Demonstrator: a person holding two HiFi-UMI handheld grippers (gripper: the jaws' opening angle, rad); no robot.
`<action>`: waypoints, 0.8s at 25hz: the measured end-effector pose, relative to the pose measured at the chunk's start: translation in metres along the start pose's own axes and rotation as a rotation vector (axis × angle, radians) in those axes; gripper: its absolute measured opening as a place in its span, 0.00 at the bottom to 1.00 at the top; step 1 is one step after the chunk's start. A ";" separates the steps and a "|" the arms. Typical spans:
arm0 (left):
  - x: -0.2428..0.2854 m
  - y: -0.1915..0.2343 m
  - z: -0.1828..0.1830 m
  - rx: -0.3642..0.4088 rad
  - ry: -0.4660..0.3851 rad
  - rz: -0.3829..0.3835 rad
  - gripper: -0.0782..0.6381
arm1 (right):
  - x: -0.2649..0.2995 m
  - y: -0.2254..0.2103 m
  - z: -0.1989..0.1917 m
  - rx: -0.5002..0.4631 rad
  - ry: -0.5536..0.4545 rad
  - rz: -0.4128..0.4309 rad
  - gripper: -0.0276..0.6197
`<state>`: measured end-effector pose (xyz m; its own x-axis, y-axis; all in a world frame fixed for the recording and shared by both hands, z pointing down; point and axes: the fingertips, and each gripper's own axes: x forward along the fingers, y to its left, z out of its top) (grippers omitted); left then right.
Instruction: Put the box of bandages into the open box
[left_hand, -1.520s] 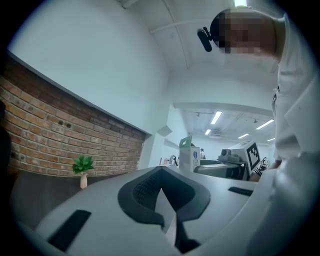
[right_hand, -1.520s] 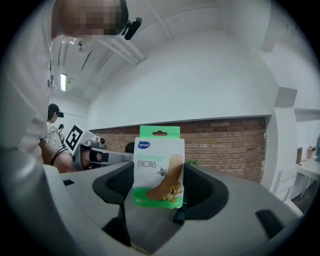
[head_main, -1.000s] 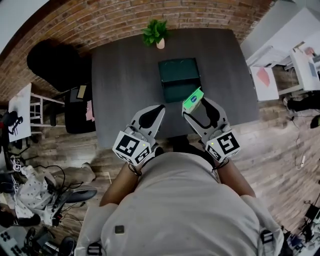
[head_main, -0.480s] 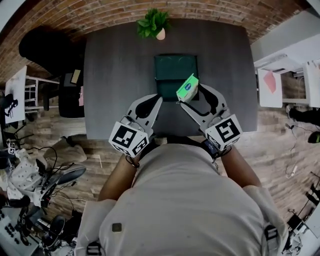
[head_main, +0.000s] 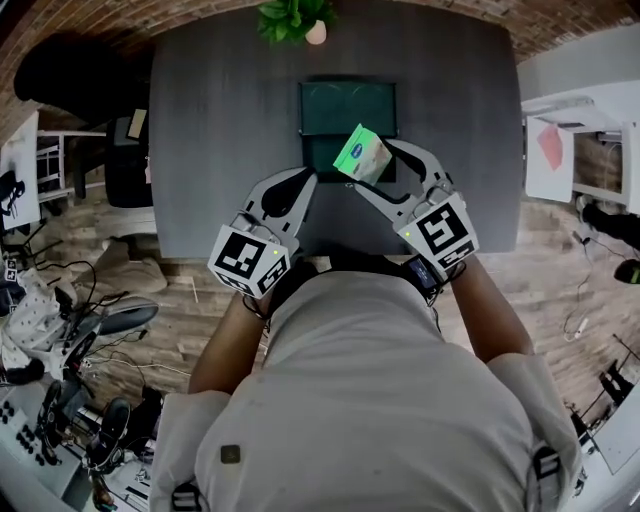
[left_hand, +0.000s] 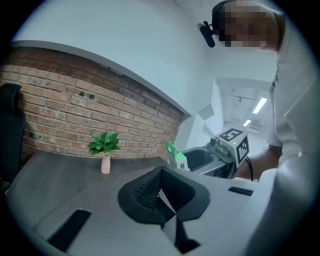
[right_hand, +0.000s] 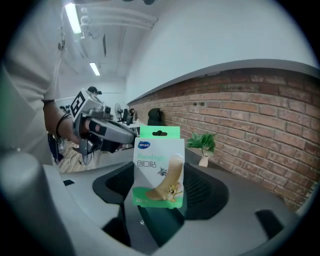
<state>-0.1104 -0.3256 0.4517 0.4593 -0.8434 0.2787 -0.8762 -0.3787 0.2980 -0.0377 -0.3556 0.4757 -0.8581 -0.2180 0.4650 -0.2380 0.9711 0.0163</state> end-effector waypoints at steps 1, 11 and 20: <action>0.002 0.002 -0.004 -0.005 0.010 0.001 0.13 | 0.005 0.001 -0.007 -0.014 0.026 0.012 0.51; 0.030 0.024 -0.057 -0.052 0.106 0.048 0.13 | 0.045 0.001 -0.096 -0.107 0.270 0.081 0.51; 0.043 0.042 -0.100 -0.072 0.181 0.060 0.13 | 0.085 -0.002 -0.167 -0.252 0.462 0.135 0.51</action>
<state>-0.1131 -0.3401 0.5677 0.4307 -0.7792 0.4553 -0.8932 -0.2958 0.3386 -0.0341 -0.3595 0.6624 -0.5708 -0.0797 0.8172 0.0257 0.9931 0.1148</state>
